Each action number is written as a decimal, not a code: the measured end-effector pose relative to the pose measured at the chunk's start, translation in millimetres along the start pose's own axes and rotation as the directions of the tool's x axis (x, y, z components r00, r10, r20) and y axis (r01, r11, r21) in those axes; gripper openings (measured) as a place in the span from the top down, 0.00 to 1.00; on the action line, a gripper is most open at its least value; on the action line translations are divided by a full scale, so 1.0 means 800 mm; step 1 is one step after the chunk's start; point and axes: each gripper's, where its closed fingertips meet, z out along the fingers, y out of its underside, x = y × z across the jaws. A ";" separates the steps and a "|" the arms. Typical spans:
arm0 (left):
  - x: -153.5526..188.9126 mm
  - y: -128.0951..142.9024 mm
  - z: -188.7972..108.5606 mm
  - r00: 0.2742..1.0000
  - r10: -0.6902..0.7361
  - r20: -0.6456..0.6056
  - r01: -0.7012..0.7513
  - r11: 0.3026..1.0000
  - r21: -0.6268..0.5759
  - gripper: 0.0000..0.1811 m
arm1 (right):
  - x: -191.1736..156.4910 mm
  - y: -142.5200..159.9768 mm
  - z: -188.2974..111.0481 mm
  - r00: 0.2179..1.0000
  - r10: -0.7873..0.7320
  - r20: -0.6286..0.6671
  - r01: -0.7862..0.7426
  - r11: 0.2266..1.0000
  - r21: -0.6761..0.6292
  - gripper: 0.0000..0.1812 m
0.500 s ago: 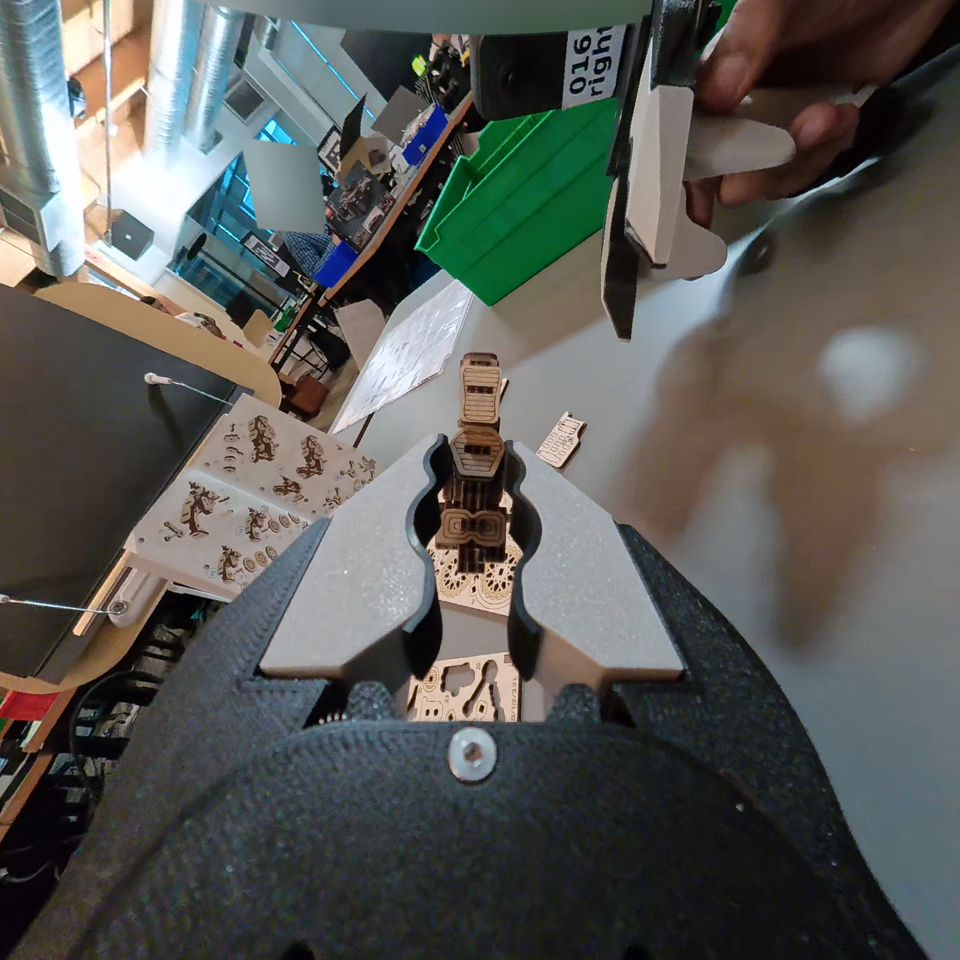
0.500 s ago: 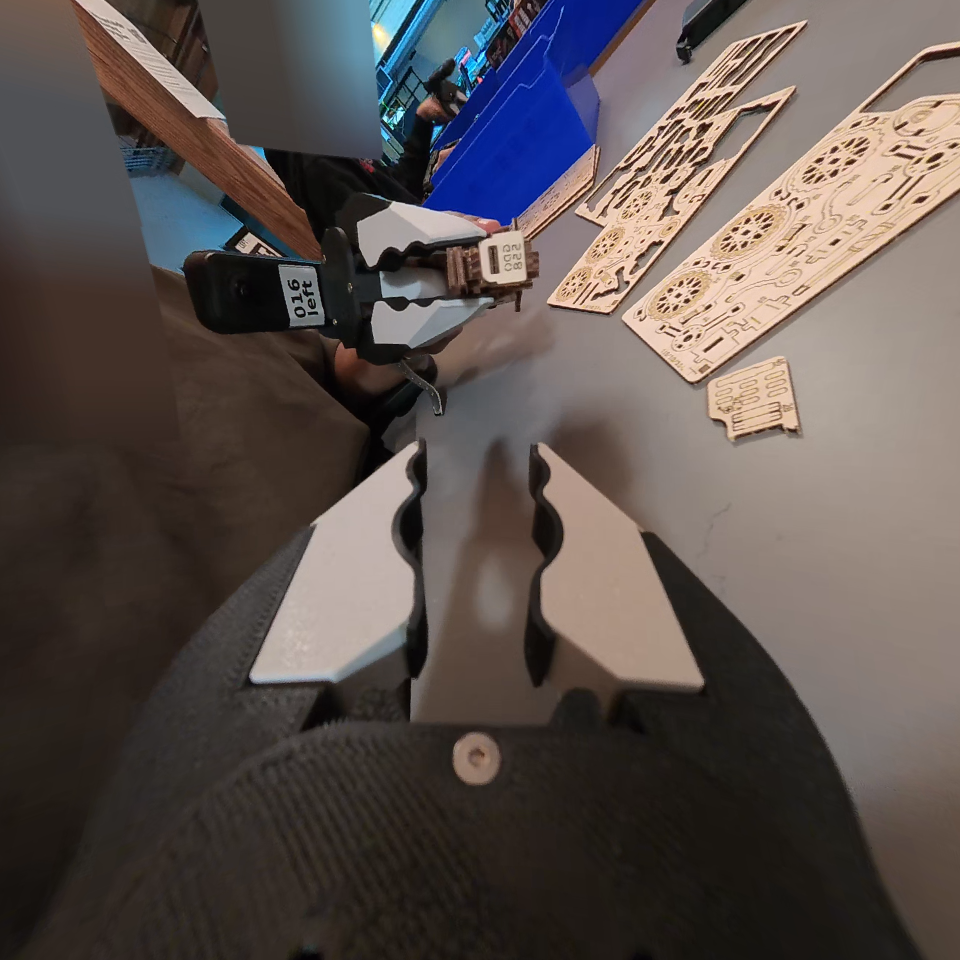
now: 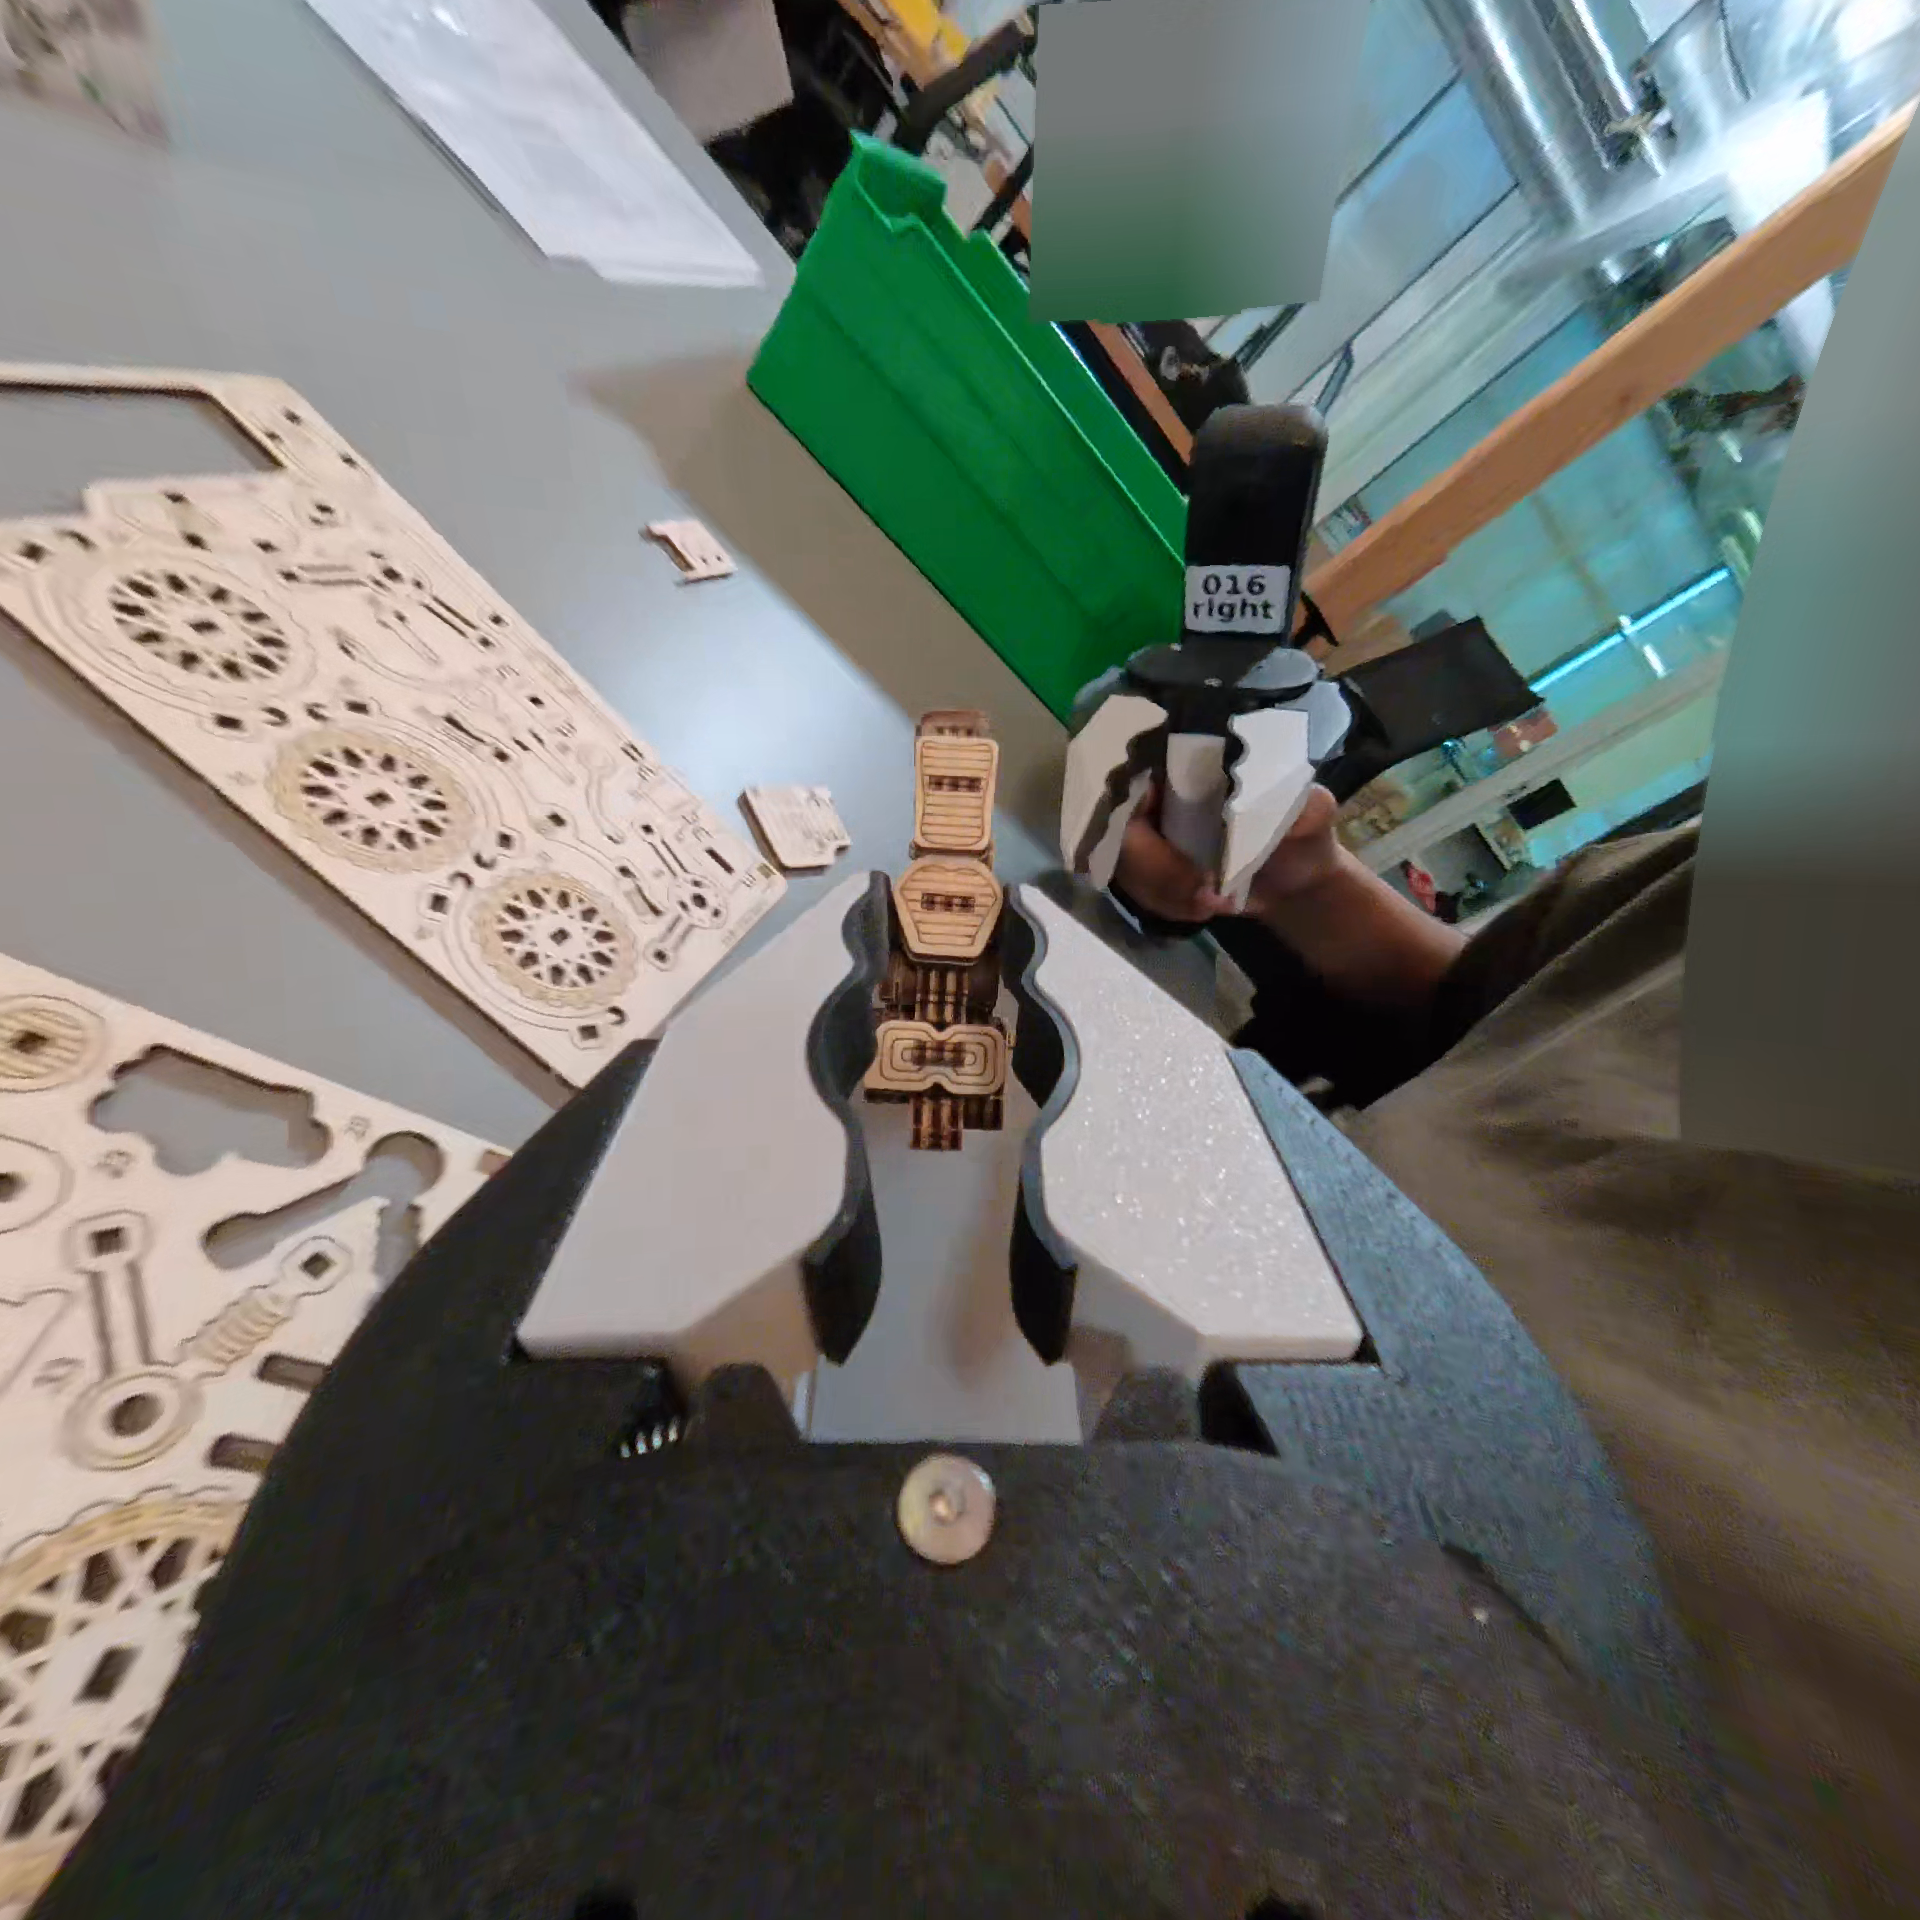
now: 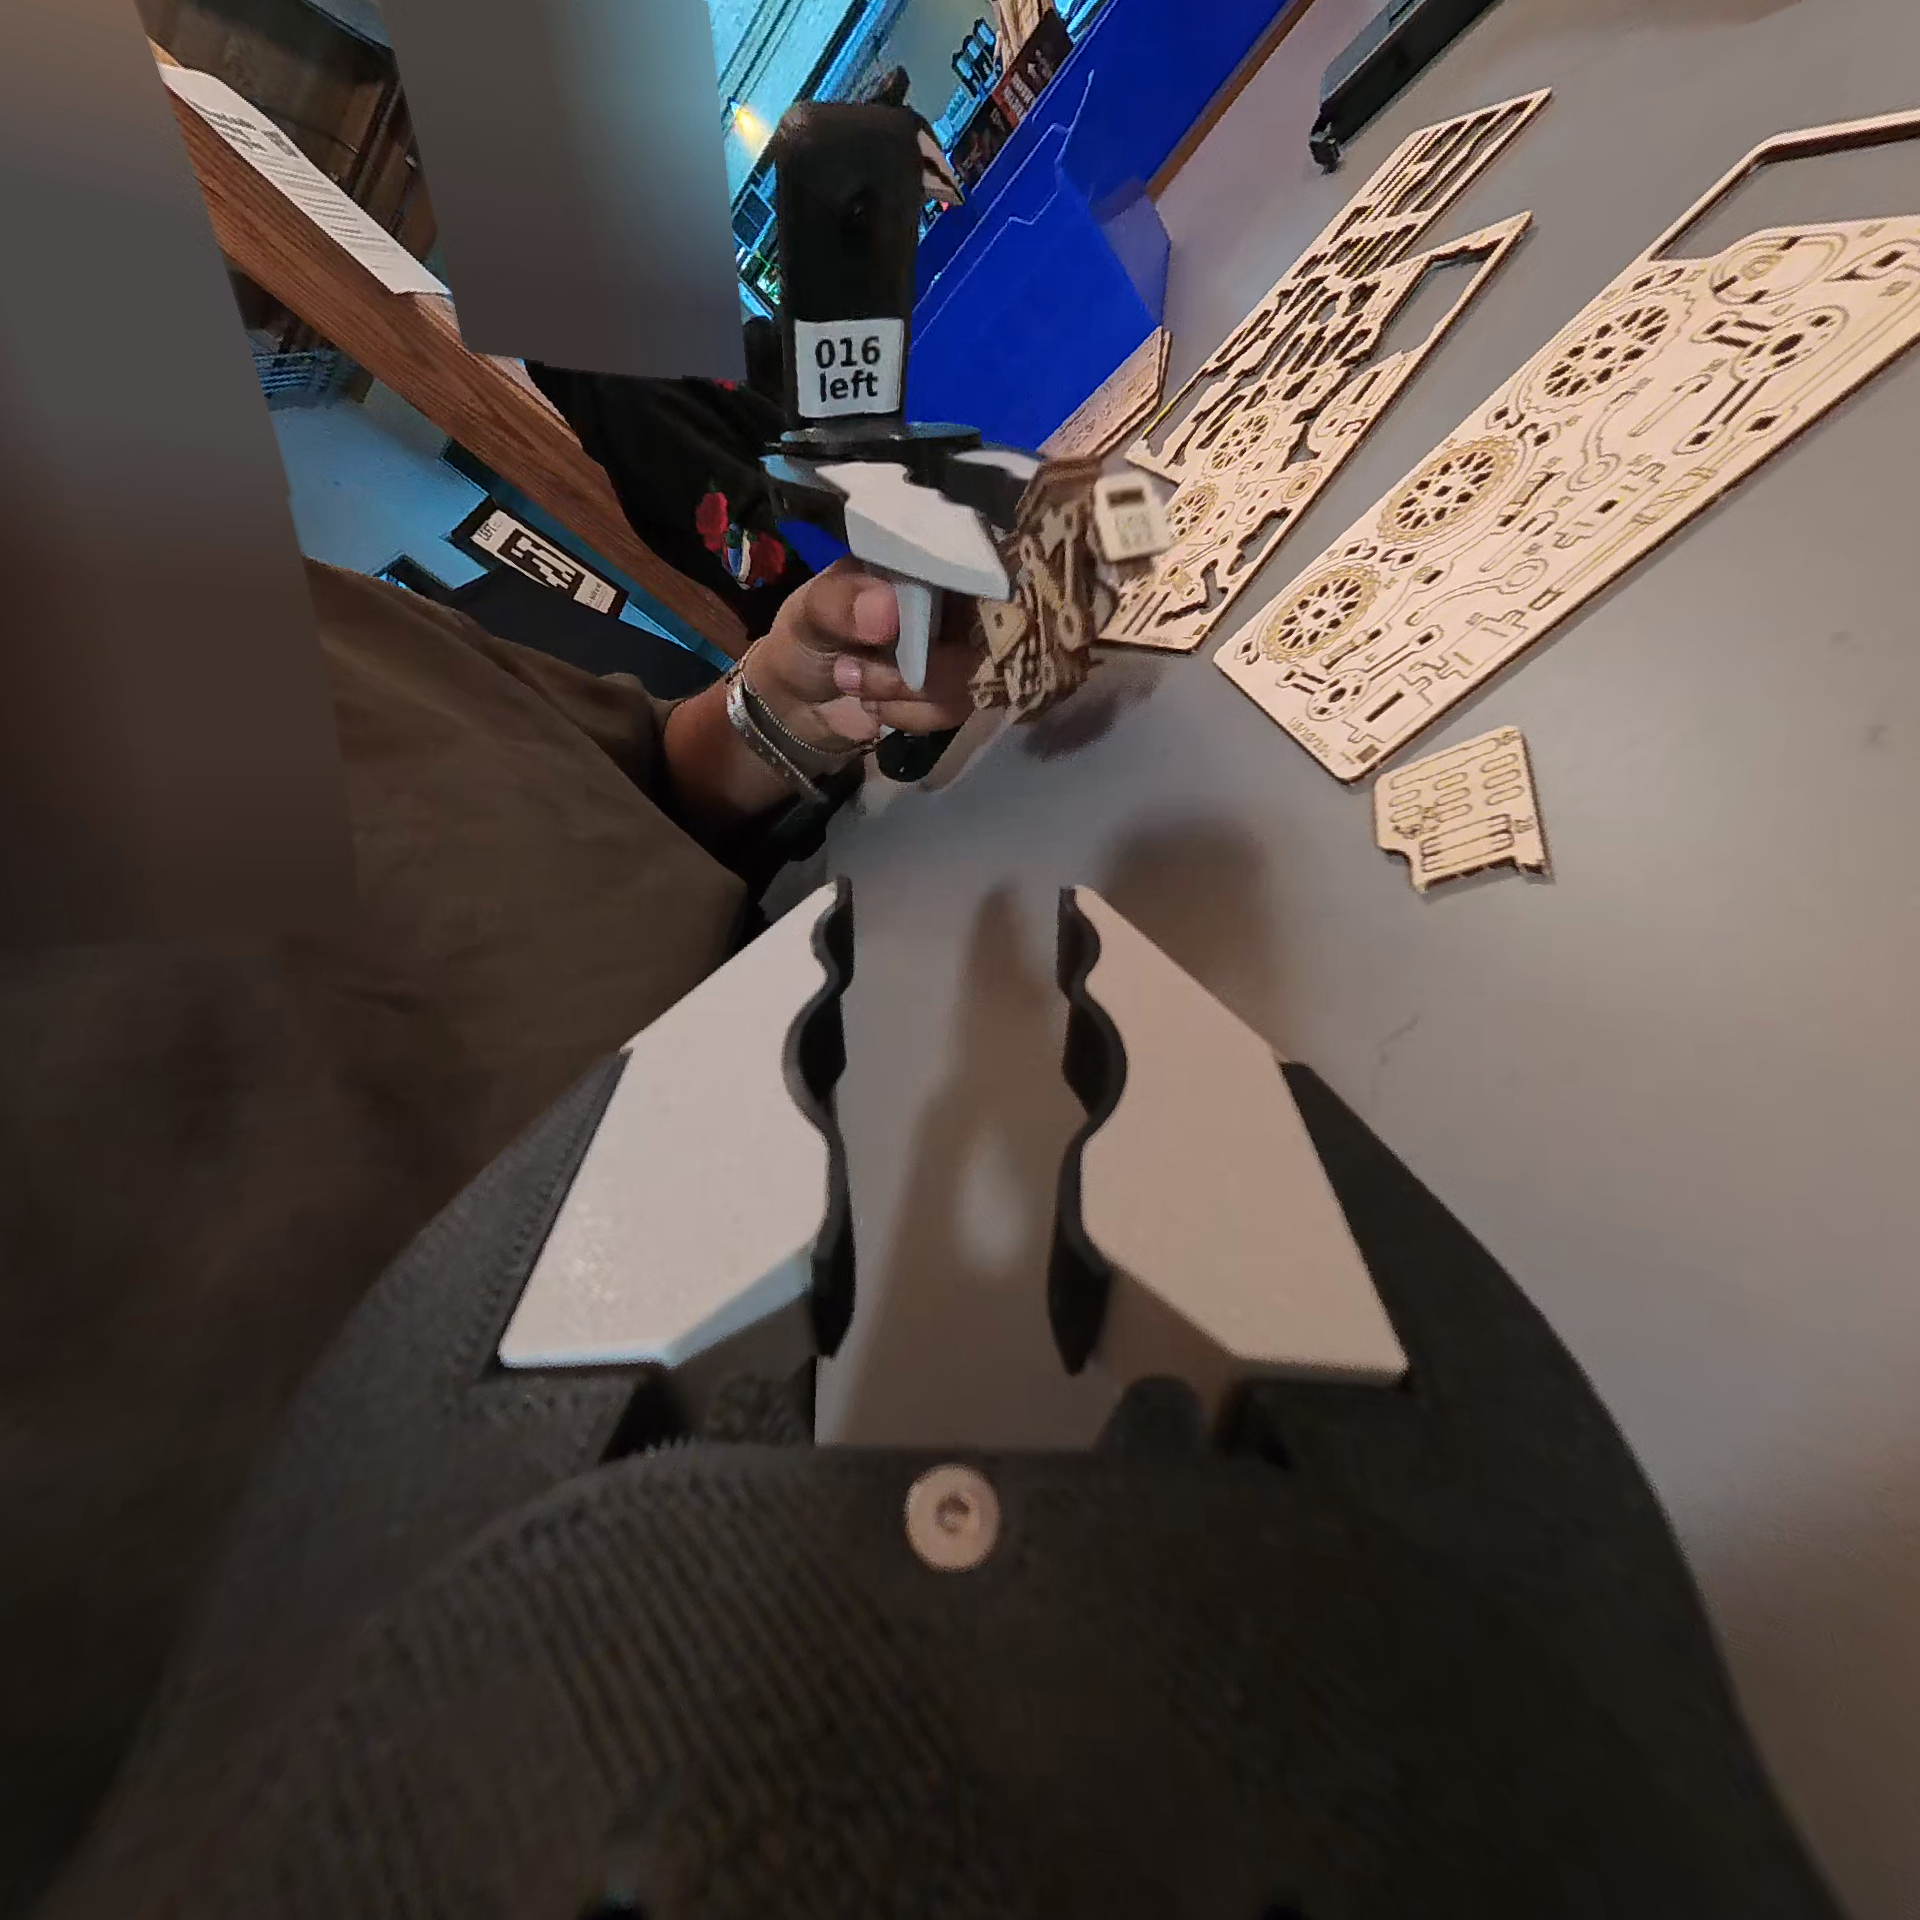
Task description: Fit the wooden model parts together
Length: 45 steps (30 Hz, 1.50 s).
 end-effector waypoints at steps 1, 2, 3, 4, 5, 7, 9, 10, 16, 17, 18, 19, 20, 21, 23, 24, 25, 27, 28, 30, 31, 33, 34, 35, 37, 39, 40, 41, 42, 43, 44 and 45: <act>0.004 0.003 0.003 0.999 -0.022 -0.023 0.021 1.000 -0.014 0.90 | 0.000 0.000 -0.001 1.000 0.001 -0.001 -0.001 1.000 0.002 0.79; 0.008 0.007 0.006 0.999 -0.034 -0.042 0.033 0.999 -0.032 0.90 | 0.001 -0.001 -0.001 1.000 0.003 -0.001 -0.003 1.000 0.004 0.79; 0.008 0.010 0.010 0.999 -0.026 -0.040 0.024 0.999 -0.047 0.90 | 0.001 -0.001 -0.001 1.000 0.007 0.001 -0.007 1.000 0.007 0.79; 0.005 0.016 0.013 1.000 0.003 -0.022 -0.005 0.998 -0.069 0.90 | 0.001 -0.002 -0.002 1.000 0.012 0.005 -0.012 1.000 0.009 0.79; 0.000 0.024 0.016 0.999 0.040 0.002 -0.040 0.993 -0.107 0.90 | 0.001 -0.002 -0.002 1.000 0.018 0.009 -0.018 1.000 0.012 0.79; -0.002 0.038 0.022 0.992 0.123 0.016 -0.119 0.976 -0.182 0.90 | -0.001 -0.004 -0.003 0.999 0.026 0.018 -0.027 0.999 0.022 0.79; 0.004 0.051 0.028 0.977 0.213 0.011 -0.204 0.948 -0.244 0.90 | -0.001 -0.005 -0.005 0.999 0.031 0.022 -0.032 0.999 0.030 0.79; 0.005 0.057 0.031 0.963 0.269 0.021 -0.252 0.926 -0.281 0.90 | 0.000 -0.006 -0.005 0.999 0.033 0.021 -0.034 0.999 0.032 0.79; 0.001 0.078 0.047 0.847 0.528 0.065 -0.460 0.787 -0.410 0.90 | -0.004 -0.005 -0.005 0.999 0.039 0.034 -0.041 0.999 0.031 0.79; 0.002 0.079 0.048 0.843 0.533 0.066 -0.463 0.783 -0.415 0.90 | -0.005 -0.004 -0.005 0.999 0.037 0.035 -0.038 0.999 0.029 0.79; 0.002 0.079 0.049 0.844 0.532 0.070 -0.460 0.785 -0.415 0.90 | -0.007 -0.003 -0.005 0.999 0.034 0.037 -0.035 0.999 0.028 0.79; 0.002 0.079 0.050 0.846 0.529 0.071 -0.458 0.787 -0.413 0.90 | -0.008 -0.003 -0.006 0.999 0.032 0.040 -0.033 0.999 0.027 0.79; 0.003 0.080 0.050 0.849 0.523 0.068 -0.454 0.790 -0.412 0.90 | -0.009 -0.002 -0.006 0.999 0.031 0.042 -0.032 0.999 0.026 0.79; 0.004 0.080 0.050 0.856 0.512 0.066 -0.445 0.796 -0.410 0.89 | -0.010 -0.002 -0.006 0.999 0.030 0.044 -0.031 0.999 0.026 0.79; 0.012 0.083 0.050 0.886 0.463 0.028 -0.415 0.818 -0.399 0.83 | -0.012 -0.001 -0.007 0.999 0.028 0.047 -0.029 0.999 0.027 0.79; 0.015 0.084 0.049 0.900 0.436 0.017 -0.394 0.828 -0.398 0.80 | -0.012 -0.001 -0.007 0.999 0.026 0.047 -0.028 0.999 0.027 0.79; 0.017 0.083 0.047 0.907 0.421 0.015 -0.381 0.835 -0.397 0.78 | -0.013 -0.001 -0.007 0.999 0.024 0.046 -0.025 0.999 0.026 0.79; 0.013 0.080 0.039 0.903 0.428 0.037 -0.379 0.834 -0.400 0.74 | -0.013 0.000 -0.006 0.999 0.016 0.040 -0.017 1.000 0.021 0.79; 0.008 0.078 0.034 0.893 0.446 0.059 -0.386 0.827 -0.410 0.72 | -0.013 0.001 -0.006 0.999 0.012 0.035 -0.012 1.000 0.018 0.79; -0.005 0.078 0.021 0.867 0.487 0.110 -0.395 0.803 -0.446 0.69 | -0.012 0.002 -0.005 1.000 0.002 0.023 -0.002 1.000 0.014 0.79; -0.011 0.080 0.015 0.854 0.504 0.130 -0.396 0.791 -0.467 0.68 | -0.011 0.002 -0.004 1.000 -0.002 0.018 0.001 1.000 0.013 0.80; -0.016 0.087 0.007 0.839 0.523 0.148 -0.396 0.775 -0.493 0.69 | -0.011 0.001 -0.004 1.000 -0.004 0.013 0.004 1.000 0.015 0.80; -0.014 0.091 0.005 0.843 0.519 0.140 -0.395 0.775 -0.493 0.69 | -0.011 0.000 -0.004 1.000 -0.004 0.012 0.003 1.000 0.019 0.80; -0.009 0.095 0.004 0.853 0.506 0.129 -0.391 0.782 -0.486 0.70 | -0.011 -0.001 -0.005 1.000 -0.002 0.013 0.002 1.000 0.024 0.80; 0.003 0.103 0.004 0.874 0.476 0.100 -0.379 0.794 -0.476 0.71 | -0.011 -0.004 -0.006 1.000 0.003 0.016 -0.004 0.999 0.038 0.80; 0.013 0.110 0.006 0.884 0.460 0.077 -0.375 0.800 -0.468 0.72 | -0.010 -0.006 -0.007 1.000 0.005 0.014 -0.006 0.999 0.047 0.80; 0.018 0.113 0.007 0.888 0.455 0.064 -0.377 0.800 -0.467 0.73 | -0.010 -0.006 -0.008 1.000 0.005 0.013 -0.005 0.999 0.048 0.80; 0.023 0.117 0.008 0.891 0.451 0.050 -0.378 0.799 -0.468 0.73 | -0.010 -0.006 -0.007 1.000 0.003 0.011 -0.003 0.999 0.047 0.80; 0.028 0.121 0.009 0.894 0.447 0.037 -0.379 0.797 -0.471 0.74 | -0.010 -0.005 -0.007 1.000 -0.001 0.009 0.000 0.999 0.044 0.80; 0.032 0.125 0.011 0.896 0.443 0.026 -0.378 0.794 -0.476 0.75 | -0.011 -0.004 -0.007 1.000 -0.006 0.006 0.005 0.999 0.040 0.81; 0.037 0.129 0.012 0.898 0.439 0.014 -0.379 0.791 -0.480 0.75 | -0.011 -0.004 -0.006 1.000 -0.011 0.002 0.010 0.999 0.036 0.81; 0.042 0.132 0.015 0.901 0.434 -0.003 -0.382 0.790 -0.479 0.75 | -0.011 -0.003 -0.006 1.000 -0.015 -0.001 0.015 0.999 0.032 0.81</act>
